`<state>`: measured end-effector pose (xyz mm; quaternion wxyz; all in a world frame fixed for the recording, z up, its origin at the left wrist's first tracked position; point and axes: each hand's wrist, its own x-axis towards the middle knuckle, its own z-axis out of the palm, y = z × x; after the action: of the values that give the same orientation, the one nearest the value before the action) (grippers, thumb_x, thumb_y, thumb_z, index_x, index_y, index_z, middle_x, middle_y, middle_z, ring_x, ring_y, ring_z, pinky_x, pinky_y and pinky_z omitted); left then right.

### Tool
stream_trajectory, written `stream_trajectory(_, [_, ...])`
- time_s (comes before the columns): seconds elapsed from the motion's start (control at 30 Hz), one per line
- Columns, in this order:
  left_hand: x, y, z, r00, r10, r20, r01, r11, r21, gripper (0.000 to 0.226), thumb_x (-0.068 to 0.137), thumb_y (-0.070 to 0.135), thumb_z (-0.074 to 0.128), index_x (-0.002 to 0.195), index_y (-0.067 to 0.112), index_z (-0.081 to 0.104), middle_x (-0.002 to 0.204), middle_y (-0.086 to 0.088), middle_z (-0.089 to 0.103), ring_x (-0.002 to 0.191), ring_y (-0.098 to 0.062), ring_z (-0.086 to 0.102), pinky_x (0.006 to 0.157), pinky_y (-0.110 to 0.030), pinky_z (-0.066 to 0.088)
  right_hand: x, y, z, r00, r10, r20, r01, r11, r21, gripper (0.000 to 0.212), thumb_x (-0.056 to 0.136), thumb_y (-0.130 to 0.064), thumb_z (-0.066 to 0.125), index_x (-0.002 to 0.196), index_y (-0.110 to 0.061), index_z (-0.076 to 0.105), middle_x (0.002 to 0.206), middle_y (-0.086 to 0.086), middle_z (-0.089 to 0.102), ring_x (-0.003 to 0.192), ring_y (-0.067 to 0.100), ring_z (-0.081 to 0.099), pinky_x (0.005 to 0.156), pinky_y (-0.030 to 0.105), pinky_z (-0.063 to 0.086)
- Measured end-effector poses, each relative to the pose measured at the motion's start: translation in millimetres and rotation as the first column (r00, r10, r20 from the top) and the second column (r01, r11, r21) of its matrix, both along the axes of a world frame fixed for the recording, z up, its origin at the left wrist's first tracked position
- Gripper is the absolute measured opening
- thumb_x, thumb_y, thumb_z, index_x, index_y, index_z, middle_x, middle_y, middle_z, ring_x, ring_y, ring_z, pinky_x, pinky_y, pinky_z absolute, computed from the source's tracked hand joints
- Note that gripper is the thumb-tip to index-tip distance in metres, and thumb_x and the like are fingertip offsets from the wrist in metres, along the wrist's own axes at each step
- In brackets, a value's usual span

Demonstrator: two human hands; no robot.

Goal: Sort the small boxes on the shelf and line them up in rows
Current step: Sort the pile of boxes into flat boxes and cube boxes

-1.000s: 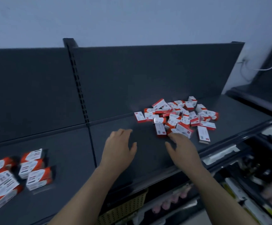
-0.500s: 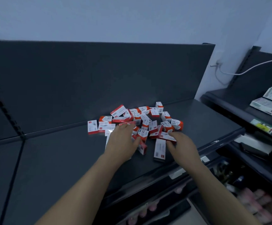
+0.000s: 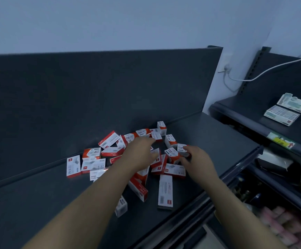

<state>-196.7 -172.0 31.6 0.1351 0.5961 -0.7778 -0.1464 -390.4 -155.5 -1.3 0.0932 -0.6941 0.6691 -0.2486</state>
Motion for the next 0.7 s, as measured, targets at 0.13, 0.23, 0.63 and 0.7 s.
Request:
stream_trajectory(0.13, [-11.3, -29.7, -2.4, 0.999, -0.047, -0.01, 0.047, 0.999, 0.0, 0.048, 0.092, 0.031, 0.058, 0.137, 0.02, 0.045, 0.138, -0.003, 0.05, 0.124, -0.02, 0.048, 0.099, -0.034, 0.042, -11.0, -19.3, -3.6, 0.999, -0.045, 0.012, 0.045, 0.999, -0.002, 0.009, 0.087, -0.02, 0.058, 0.08, -0.014, 0.062, 0.083, -0.005, 0.059, 0.078, 0.013, 0.055, 0.058, 0.024, 0.042])
stream_trajectory(0.23, [-22.1, -52.1, -5.1, 0.993, -0.115, -0.001, 0.115, 0.993, 0.013, 0.053, 0.092, 0.022, 0.057, 0.142, 0.025, 0.04, 0.146, -0.002, 0.042, 0.13, -0.021, 0.042, 0.103, -0.035, 0.039, -17.7, -26.2, -7.5, 0.998, -0.064, 0.03, 0.063, 0.997, 0.032, 0.008, 0.089, -0.021, 0.059, 0.093, -0.015, 0.063, 0.095, -0.003, 0.061, 0.089, 0.016, 0.055, 0.067, 0.027, 0.043])
stream_trajectory(0.63, [-57.8, -102.5, -23.7, 0.973, -0.215, 0.086, 0.209, 0.975, 0.079, 0.035, 0.088, 0.006, 0.054, 0.117, 0.026, 0.053, 0.124, -0.001, 0.051, 0.109, -0.021, 0.049, 0.089, -0.041, 0.047, -35.7, -57.6, -19.6, 0.998, 0.061, -0.004, -0.059, 0.984, 0.169, 0.04, 0.092, -0.023, 0.058, 0.131, -0.018, 0.051, 0.129, 0.001, 0.051, 0.113, 0.016, 0.051, 0.092, 0.022, 0.038])
stream_trajectory(0.7, [-54.5, -103.3, -23.7, 0.986, -0.159, 0.054, 0.155, 0.986, 0.062, 0.018, 0.087, 0.02, 0.062, 0.102, 0.025, 0.052, 0.111, 0.0, 0.056, 0.095, -0.017, 0.052, 0.079, -0.035, 0.048, -39.2, -59.9, -15.8, 0.998, 0.062, 0.013, -0.064, 0.986, 0.152, 0.037, 0.091, -0.025, 0.059, 0.126, -0.019, 0.054, 0.123, 0.0, 0.053, 0.106, 0.014, 0.052, 0.084, 0.02, 0.037])
